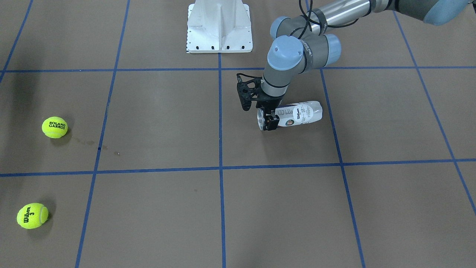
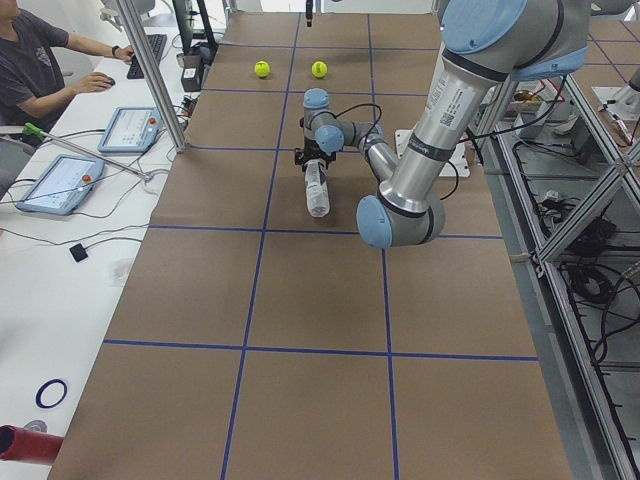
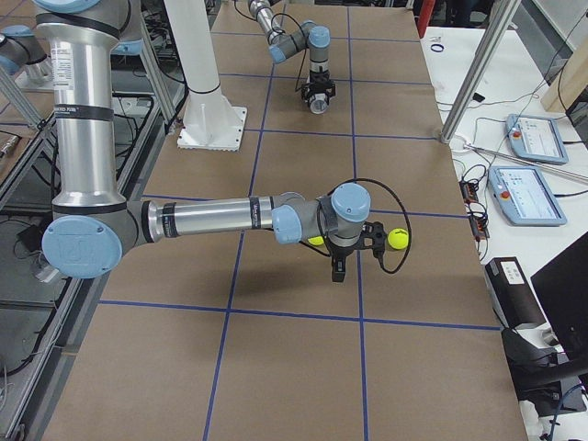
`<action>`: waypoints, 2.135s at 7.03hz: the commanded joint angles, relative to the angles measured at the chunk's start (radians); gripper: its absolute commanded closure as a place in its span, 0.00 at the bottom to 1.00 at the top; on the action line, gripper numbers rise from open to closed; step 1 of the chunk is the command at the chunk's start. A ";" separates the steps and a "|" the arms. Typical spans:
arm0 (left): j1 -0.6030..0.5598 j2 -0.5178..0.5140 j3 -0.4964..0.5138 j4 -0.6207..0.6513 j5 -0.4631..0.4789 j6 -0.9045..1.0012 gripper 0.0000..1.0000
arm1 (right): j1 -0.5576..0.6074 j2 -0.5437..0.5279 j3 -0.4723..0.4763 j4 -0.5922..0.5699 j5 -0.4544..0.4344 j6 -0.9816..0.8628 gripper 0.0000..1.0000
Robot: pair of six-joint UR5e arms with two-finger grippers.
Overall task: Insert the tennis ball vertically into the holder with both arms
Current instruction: 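Lift and rotate the can upright with the left gripper, open end up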
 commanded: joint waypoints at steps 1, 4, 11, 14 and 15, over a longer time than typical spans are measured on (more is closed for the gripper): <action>0.000 -0.002 0.003 0.001 0.000 0.000 0.24 | 0.000 0.000 0.000 0.000 0.000 0.000 0.00; -0.014 -0.009 -0.050 0.001 -0.003 -0.001 0.33 | 0.000 0.000 0.000 -0.001 0.000 0.000 0.00; -0.063 -0.023 -0.202 -0.432 -0.006 -0.492 0.44 | -0.003 0.002 0.002 0.000 0.002 0.000 0.00; -0.054 -0.026 -0.138 -0.823 0.115 -0.676 0.44 | -0.006 0.014 0.002 0.010 0.002 -0.002 0.00; -0.054 -0.025 -0.092 -0.962 0.136 -0.689 0.44 | -0.009 0.014 0.000 0.037 0.002 -0.002 0.00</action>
